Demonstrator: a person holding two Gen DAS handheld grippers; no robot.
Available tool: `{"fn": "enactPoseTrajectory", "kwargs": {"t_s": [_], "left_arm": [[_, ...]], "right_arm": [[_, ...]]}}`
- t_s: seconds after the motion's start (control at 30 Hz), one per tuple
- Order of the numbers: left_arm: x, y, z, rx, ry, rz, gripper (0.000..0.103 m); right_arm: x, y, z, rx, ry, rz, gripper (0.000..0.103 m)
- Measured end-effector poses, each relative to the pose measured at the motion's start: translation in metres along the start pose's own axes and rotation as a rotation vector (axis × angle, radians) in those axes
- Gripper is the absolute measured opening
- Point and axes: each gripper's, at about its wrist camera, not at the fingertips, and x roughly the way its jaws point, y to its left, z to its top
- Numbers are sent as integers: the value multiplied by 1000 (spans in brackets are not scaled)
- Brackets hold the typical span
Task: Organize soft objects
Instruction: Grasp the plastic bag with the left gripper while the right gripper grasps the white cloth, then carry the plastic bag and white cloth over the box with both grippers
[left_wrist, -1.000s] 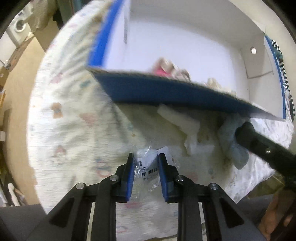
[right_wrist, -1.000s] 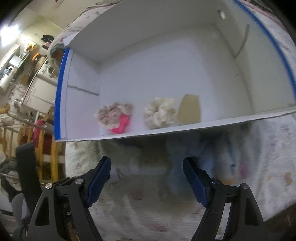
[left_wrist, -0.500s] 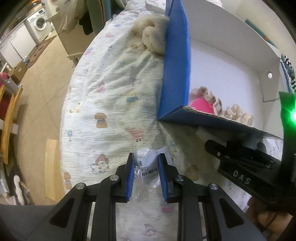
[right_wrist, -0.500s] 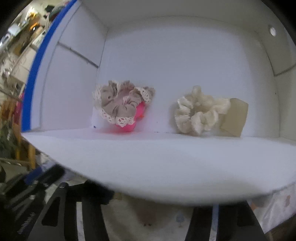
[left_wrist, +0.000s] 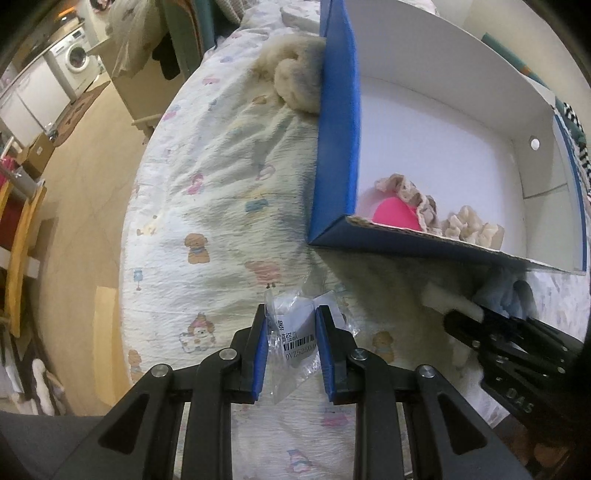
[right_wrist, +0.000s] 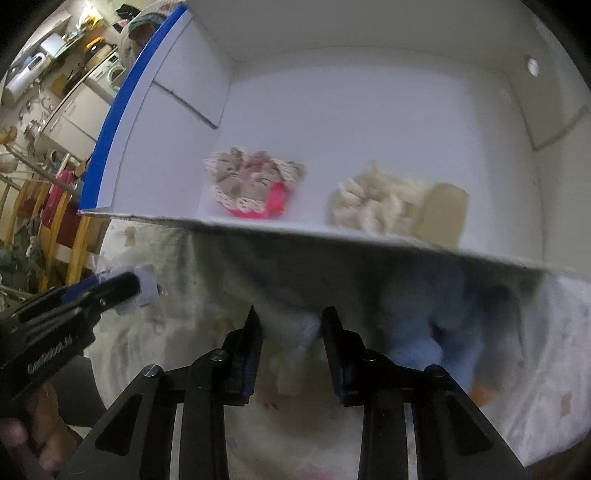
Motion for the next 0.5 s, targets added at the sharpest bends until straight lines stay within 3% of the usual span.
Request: {"fn": "enactPoseTrajectory", "kwargs": {"t_s": [0.27, 0.5], "left_arm": [[-7, -2, -4, -7, -13, 8, 22], [-40, -2, -11, 13, -101, 13, 22]], "right_arm": [[-12, -9, -6, 23, -28, 1, 34], [-48, -16, -22, 54, -90, 49, 34]]}}
